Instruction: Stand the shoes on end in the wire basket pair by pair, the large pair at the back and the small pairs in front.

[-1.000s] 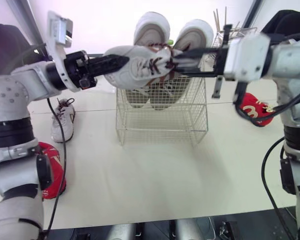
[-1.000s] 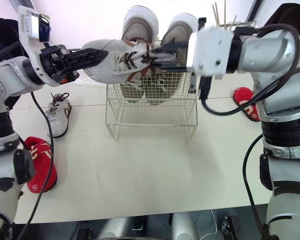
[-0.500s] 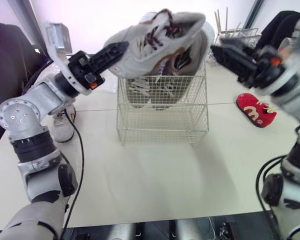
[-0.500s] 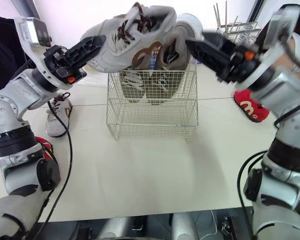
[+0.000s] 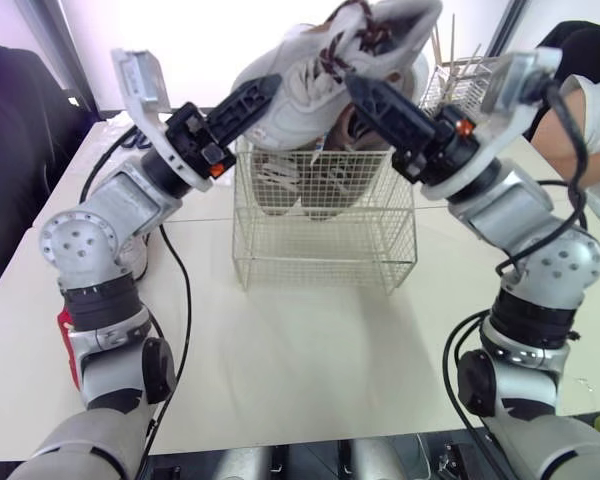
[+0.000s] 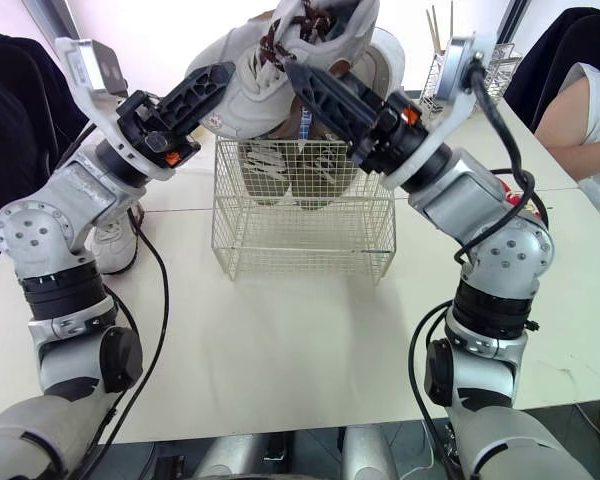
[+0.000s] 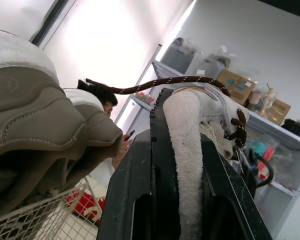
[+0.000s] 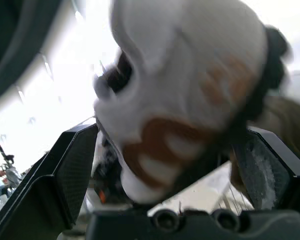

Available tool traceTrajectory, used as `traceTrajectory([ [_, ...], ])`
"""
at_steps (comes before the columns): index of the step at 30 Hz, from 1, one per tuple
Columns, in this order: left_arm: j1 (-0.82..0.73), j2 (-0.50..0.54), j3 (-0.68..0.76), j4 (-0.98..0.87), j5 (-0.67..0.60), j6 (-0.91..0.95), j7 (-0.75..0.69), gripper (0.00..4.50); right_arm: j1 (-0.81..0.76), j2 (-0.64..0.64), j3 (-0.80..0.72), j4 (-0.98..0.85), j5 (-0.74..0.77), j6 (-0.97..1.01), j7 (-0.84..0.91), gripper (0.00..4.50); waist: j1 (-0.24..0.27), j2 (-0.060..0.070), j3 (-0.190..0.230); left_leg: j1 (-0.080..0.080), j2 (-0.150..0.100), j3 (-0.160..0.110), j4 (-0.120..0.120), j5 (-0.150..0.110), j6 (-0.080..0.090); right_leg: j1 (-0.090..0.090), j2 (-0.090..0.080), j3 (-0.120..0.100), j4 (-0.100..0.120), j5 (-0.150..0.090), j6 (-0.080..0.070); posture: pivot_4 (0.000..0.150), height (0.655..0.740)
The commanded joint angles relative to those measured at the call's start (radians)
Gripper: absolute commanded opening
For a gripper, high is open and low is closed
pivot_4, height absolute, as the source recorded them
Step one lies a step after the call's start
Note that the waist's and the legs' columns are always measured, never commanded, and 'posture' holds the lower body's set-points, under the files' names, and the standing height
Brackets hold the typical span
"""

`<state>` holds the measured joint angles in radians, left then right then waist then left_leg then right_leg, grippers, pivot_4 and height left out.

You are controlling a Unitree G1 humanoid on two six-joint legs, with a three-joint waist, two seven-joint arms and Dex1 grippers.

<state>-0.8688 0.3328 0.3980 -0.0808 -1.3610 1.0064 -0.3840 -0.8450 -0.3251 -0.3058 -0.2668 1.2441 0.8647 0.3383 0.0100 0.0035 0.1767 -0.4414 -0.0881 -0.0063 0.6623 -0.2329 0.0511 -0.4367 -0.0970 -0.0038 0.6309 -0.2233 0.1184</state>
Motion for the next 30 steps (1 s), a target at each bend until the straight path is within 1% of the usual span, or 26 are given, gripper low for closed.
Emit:
traceTrajectory([
  [1, 0.005, 0.007, -0.014, -0.037, -0.004, -0.037, -0.006, 0.31, -0.050, 0.015, 0.000, 0.007, 0.038, -0.040, 0.015, 4.49, 0.000, 0.000, 0.000, 0.000, 0.000, 0.000, 0.000, 0.000, 0.000, 0.000, 0.000, 0.000, 0.000, 0.000, 0.000, 0.150, 0.7400],
  [7, 0.025, 0.010, -0.030, -0.054, -0.009, -0.064, 0.006, 0.31, -0.073, 0.014, 0.029, 0.036, 0.014, -0.065, 0.041, 4.49, -0.005, 0.000, 0.000, 0.000, 0.000, 0.000, 0.000, 0.000, 0.000, 0.000, 0.000, 0.000, 0.000, 0.000, 0.000, 0.150, 0.7400],
  [8, 0.026, 0.009, -0.030, -0.055, -0.011, -0.070, 0.012, 0.31, -0.074, 0.013, 0.032, 0.041, 0.011, -0.069, 0.043, 3.97, -0.004, 0.000, 0.000, 0.000, 0.000, 0.000, 0.000, 0.000, 0.000, 0.000, 0.000, 0.000, 0.000, 0.000, 0.000, 0.150, 0.7400],
  [10, 0.027, 0.009, -0.028, -0.057, -0.017, -0.081, 0.019, 0.31, -0.074, 0.009, 0.040, 0.045, 0.004, -0.071, 0.051, 3.25, -0.004, 0.000, 0.000, 0.000, 0.000, 0.000, 0.000, 0.000, 0.000, 0.000, 0.000, 0.000, 0.000, 0.000, 0.000, 0.150, 0.7400],
  [11, 0.027, 0.010, -0.028, -0.058, -0.018, -0.084, 0.022, 0.31, -0.073, 0.008, 0.043, 0.045, 0.001, -0.071, 0.054, 2.73, -0.004, 0.000, 0.000, 0.000, 0.000, 0.000, 0.000, 0.000, 0.000, 0.000, 0.000, 0.000, 0.000, 0.000, 0.000, 0.150, 0.7400],
  [12, 0.028, 0.011, -0.029, -0.060, -0.017, -0.087, 0.023, 0.31, -0.073, 0.007, 0.044, 0.046, -0.001, -0.072, 0.057, 2.37, -0.004, 0.000, 0.000, 0.000, 0.000, 0.000, 0.000, 0.000, 0.000, 0.000, 0.000, 0.000, 0.000, 0.000, 0.000, 0.150, 0.7400],
  [15, 0.034, 0.015, -0.034, -0.072, -0.004, -0.096, 0.027, 0.31, -0.076, 0.003, 0.045, 0.055, -0.006, -0.077, 0.066, 1.06, -0.004, 0.000, 0.000, 0.000, 0.000, 0.000, 0.000, 0.000, 0.000, 0.000, 0.000, 0.000, 0.000, 0.000, 0.000, 0.150, 0.7400],
  [16, 0.038, 0.018, -0.037, -0.078, 0.001, -0.097, 0.026, 0.31, -0.079, 0.000, 0.043, 0.062, -0.008, -0.078, 0.069, 0.74, -0.005, 0.000, 0.000, 0.000, 0.000, 0.000, 0.000, 0.000, 0.000, 0.000, 0.000, 0.000, 0.000, 0.000, 0.000, 0.150, 0.7400],
  [17, 0.042, 0.022, -0.039, -0.081, -0.002, -0.094, 0.023, 0.31, -0.083, -0.002, 0.042, 0.067, -0.010, -0.079, 0.070, 0.66, -0.005, 0.000, 0.000, 0.000, 0.000, 0.000, 0.000, 0.000, 0.000, 0.000, 0.000, 0.000, 0.000, 0.000, 0.000, 0.150, 0.7400],
  [19, 0.051, 0.044, -0.044, -0.086, -0.020, -0.066, 0.024, 0.31, -0.096, -0.018, 0.048, 0.077, -0.027, -0.076, 0.072, 0.66, -0.006, 0.000, 0.000, 0.000, 0.000, 0.000, 0.000, 0.000, 0.000, 0.000, 0.000, 0.000, 0.000, 0.000, 0.000, 0.150, 0.7400],
  [20, 0.055, 0.059, -0.047, -0.086, -0.025, -0.053, 0.024, 1.35, -0.103, -0.028, 0.053, 0.083, -0.037, -0.074, 0.081, 0.66, -0.007, 0.000, 0.000, 0.000, 0.000, 0.000, 0.000, 0.000, 0.000, 0.000, 0.000, 0.000, 0.000, 0.000, 0.000, 0.150, 0.7400],
  [21, 0.061, 0.085, -0.050, -0.091, -0.025, -0.038, 0.013, 1.64, -0.113, -0.044, 0.058, 0.091, -0.047, -0.070, 0.096, 0.66, -0.007, 0.000, 0.000, 0.000, 0.000, 0.000, 0.000, 0.000, 0.000, -0.001, 0.000, 0.000, 0.000, 0.000, 0.000, 0.150, 0.7400],
  [23, 0.069, 0.125, -0.058, -0.101, -0.018, -0.025, -0.011, 2.63, -0.126, -0.066, 0.066, 0.102, -0.059, -0.064, 0.121, 0.66, -0.008, 0.000, 0.000, 0.000, 0.000, 0.000, 0.000, 0.000, 0.000, -0.001, 0.000, 0.000, 0.000, 0.000, 0.000, 0.150, 0.7400],
  [24, 0.075, 0.149, -0.064, -0.110, -0.004, -0.024, -0.031, 3.20, -0.133, -0.080, 0.070, 0.109, -0.066, -0.061, 0.138, 0.66, -0.008, 0.000, 0.000, 0.000, 0.000, 0.000, -0.001, 0.000, 0.000, -0.001, 0.000, 0.000, 0.000, 0.000, 0.000, 0.150, 0.7400],
  [25, 0.088, 0.196, -0.077, -0.126, 0.043, -0.033, -0.071, 3.72, -0.149, -0.112, 0.081, 0.122, -0.083, -0.052, 0.177, 0.66, -0.008, 0.000, 0.000, 0.000, 0.000, 0.000, -0.001, 0.000, 0.000, -0.001, 0.000, 0.000, 0.000, 0.000, 0.000, 0.150, 0.7400],
  [26, 0.106, 0.265, -0.086, -0.134, 0.104, -0.049, -0.128, 4.25, -0.176, -0.167, 0.100, 0.153, -0.122, -0.048, 0.247, 0.66, -0.010, 0.000, 0.000, 0.000, 0.000, 0.000, -0.001, 0.000, 0.000, -0.001, 0.000, 0.000, 0.000, 0.000, 0.000, 0.150, 0.7400],
  [27, 0.118, 0.313, -0.094, -0.138, 0.147, -0.062, -0.168, 4.38, -0.195, -0.207, 0.114, 0.177, -0.150, -0.046, 0.299, 0.66, -0.013, 0.000, 0.001, 0.000, 0.000, 0.000, -0.001, 0.000, 0.000, -0.001, 0.000, 0.000, 0.000, 0.000, 0.000, 0.150, 0.7400],
  [28, 0.128, 0.369, -0.091, -0.127, 0.181, -0.073, -0.213, 4.38, -0.225, -0.266, 0.144, 0.222, -0.206, -0.060, 0.377, 0.66, -0.016, 0.001, 0.001, -0.001, 0.000, 0.001, -0.001, 0.000, 0.000, -0.001, 0.000, 0.000, -0.001, 0.000, 0.000, 0.150, 0.7400],
  [29, 0.133, 0.402, -0.088, -0.117, 0.199, -0.082, -0.242, 4.38, -0.246, -0.303, 0.165, 0.256, -0.245, -0.073, 0.432, 0.66, -0.018, 0.001, 0.001, -0.001, 0.000, 0.001, -0.001, 0.000, 0.000, -0.002, 0.000, 0.000, 0.000, 0.000, 0.000, 0.150, 0.7400],
  [30, 0.147, 0.444, -0.087, -0.110, 0.225, -0.093, -0.282, 4.38, -0.274, -0.362, 0.217, 0.306, -0.323, -0.111, 0.524, 0.66, -0.019, 0.001, 0.001, -0.001, 0.000, 0.001, -0.002, -0.001, 0.001, -0.002, 0.000, 0.000, -0.001, 0.000, -0.001, 0.150, 0.7400],
])
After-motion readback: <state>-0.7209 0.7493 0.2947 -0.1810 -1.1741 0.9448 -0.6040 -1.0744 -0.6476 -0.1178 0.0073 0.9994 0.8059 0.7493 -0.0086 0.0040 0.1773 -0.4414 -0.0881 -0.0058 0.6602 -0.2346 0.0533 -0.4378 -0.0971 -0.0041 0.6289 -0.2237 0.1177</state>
